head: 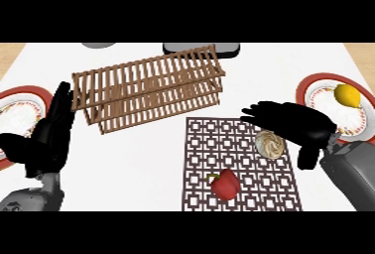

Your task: Pick the cupcake from the placemat and place it in the tiered shelf

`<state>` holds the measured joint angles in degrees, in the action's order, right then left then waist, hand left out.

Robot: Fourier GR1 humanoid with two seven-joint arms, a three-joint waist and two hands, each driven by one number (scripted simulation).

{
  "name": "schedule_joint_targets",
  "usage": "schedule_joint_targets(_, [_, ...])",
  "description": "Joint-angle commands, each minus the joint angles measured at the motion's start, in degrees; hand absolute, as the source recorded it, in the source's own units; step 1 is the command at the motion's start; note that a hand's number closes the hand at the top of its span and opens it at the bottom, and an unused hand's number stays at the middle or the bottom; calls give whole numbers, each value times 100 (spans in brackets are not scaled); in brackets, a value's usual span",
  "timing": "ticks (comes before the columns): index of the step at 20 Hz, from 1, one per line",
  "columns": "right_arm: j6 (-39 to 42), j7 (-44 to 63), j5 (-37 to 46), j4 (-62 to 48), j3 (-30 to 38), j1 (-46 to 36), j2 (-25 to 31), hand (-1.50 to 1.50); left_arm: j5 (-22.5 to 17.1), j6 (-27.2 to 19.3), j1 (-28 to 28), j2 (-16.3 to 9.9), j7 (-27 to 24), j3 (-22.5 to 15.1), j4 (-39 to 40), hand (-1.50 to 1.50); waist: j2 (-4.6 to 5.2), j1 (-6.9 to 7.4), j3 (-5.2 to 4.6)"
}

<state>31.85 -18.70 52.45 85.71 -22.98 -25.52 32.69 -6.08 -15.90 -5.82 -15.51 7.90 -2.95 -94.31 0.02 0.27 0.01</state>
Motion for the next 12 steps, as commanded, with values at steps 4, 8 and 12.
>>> schedule_joint_targets(4, [-643,-867,503,-815,297,116,-243,-150,68,232,-73,136,15,175,101,0,1,-7,0])
schedule_joint_targets(8, [-995,-1022,826,-1259,210,109,-605,-150,203,231,402,339,-208,54,-171,0,3,15,0])
schedule_joint_targets(12, [-1138,-1128,1080,-1209,250,438,-739,-150,186,452,98,66,264,381,-293,0,-2,-8,0])
